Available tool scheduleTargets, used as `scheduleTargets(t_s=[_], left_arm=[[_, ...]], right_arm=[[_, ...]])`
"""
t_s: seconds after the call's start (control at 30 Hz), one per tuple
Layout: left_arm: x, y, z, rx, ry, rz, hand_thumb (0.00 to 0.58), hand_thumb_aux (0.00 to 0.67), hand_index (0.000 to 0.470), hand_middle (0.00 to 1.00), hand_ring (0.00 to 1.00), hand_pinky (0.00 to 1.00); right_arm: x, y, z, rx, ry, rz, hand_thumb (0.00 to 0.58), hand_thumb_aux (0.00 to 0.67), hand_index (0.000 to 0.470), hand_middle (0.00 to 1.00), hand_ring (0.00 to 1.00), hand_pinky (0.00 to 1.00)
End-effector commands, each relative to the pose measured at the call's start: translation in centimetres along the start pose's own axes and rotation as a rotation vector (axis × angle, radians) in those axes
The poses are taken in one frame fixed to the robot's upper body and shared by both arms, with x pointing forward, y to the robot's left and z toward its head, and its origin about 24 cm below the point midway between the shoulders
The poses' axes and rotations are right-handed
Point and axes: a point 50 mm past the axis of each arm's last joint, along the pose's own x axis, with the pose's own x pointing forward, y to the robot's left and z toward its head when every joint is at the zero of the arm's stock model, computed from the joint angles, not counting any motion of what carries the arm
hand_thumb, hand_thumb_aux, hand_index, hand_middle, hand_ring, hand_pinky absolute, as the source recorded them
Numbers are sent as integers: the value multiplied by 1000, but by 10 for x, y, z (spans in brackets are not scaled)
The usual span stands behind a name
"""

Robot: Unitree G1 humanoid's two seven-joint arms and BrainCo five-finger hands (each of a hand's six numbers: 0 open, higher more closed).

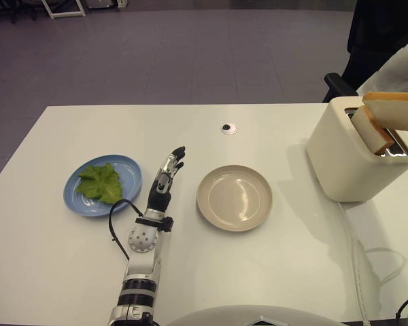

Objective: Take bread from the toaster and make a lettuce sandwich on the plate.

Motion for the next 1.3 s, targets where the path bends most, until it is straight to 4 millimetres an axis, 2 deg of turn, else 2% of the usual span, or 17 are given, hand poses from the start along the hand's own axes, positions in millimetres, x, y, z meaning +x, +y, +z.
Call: scheduleTargets(t_s=[0.03,0.2,0.37,0.5,0.7,0.97,1.13,1.3], left_arm=[[1,-3,-2,-18,11,-8,0,0,0,0,0,0],[2,-4,-2,-21,8,-12,0,0,0,0,0,0],[3,-6,-2,-25,7,-16,0,0,0,0,0,0],[4,-6,-2,-25,5,-21,0,0,0,0,0,0],[5,-6,0,-23,0,-35,0,0,0,0,0,0],[8,-7,1,-24,-3,-54,0,0,0,0,0,0],[9,-6,2,-23,-4,-67,0,0,0,0,0,0],[7,-4,4,-20,-2,-68,0,0,0,0,0,0]], right_arm=[[0,33,18,16,-91,165,580,670,470,0,0,0],[6,48,29,-18,-145,217,580,670,470,0,0,0],[2,70,56,-59,-297,289,580,670,470,0,0,0],[-3,90,67,-98,-380,354,580,670,470,0,0,0],[-16,138,64,-63,-414,521,580,670,470,0,0,0],[-16,184,59,-120,-452,563,580,670,470,0,0,0],[-19,203,60,-158,-486,561,580,670,470,0,0,0],[-33,215,56,-180,-505,639,580,670,470,0,0,0]])
